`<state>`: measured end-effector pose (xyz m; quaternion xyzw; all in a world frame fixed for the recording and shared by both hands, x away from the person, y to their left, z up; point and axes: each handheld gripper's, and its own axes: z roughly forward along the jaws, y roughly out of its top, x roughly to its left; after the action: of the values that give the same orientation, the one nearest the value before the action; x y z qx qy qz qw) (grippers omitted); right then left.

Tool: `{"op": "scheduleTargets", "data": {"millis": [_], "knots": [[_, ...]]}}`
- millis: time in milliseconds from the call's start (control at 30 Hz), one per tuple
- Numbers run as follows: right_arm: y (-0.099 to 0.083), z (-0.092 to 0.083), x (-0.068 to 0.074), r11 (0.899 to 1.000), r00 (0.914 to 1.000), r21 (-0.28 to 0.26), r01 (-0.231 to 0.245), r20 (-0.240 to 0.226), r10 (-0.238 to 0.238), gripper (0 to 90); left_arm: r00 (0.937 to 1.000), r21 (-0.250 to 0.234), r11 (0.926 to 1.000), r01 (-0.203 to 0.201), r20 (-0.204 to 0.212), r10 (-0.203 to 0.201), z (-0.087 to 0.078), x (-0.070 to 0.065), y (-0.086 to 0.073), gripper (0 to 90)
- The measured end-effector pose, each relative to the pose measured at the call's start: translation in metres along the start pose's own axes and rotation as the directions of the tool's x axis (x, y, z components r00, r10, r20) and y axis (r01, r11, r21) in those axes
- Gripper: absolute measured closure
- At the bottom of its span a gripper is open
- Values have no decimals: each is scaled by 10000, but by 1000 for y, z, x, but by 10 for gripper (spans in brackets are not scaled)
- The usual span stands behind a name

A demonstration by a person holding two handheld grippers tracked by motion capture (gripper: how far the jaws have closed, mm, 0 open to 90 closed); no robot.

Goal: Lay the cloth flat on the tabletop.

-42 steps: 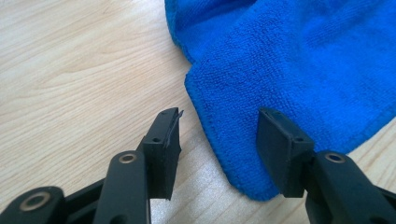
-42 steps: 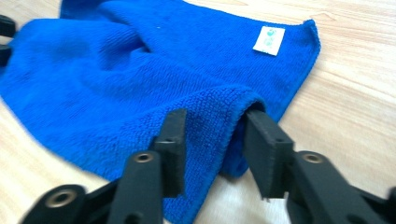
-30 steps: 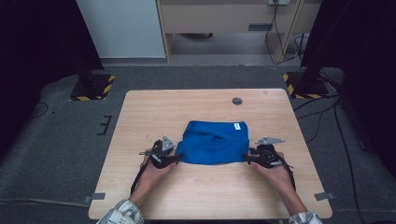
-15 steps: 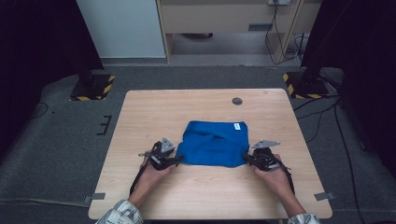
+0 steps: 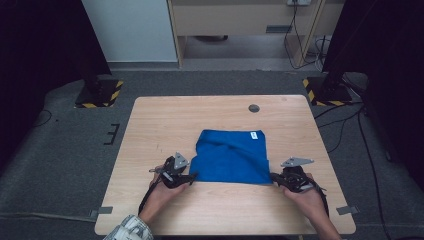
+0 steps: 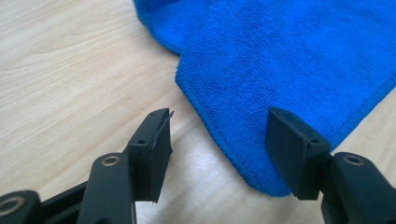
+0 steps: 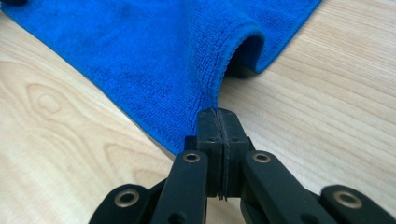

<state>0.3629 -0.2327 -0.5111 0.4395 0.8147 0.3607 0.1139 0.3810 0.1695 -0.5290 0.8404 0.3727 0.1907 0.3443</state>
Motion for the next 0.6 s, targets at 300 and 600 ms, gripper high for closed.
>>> {"op": "scheduleTargets", "data": {"millis": [300, 600], "knots": [[-15, -21, 8, 9989, 9996, 421, 214, -177, -206, 893, 9995, 257, 9996, -108, 301, 100, -9, -17, -4, 392], [-26, -30, 12, 9966, 9985, 746, 349, -447, -316, 887, 9969, 522, 9986, -89, 780, 48, -20, -26, -11, 392]]}}
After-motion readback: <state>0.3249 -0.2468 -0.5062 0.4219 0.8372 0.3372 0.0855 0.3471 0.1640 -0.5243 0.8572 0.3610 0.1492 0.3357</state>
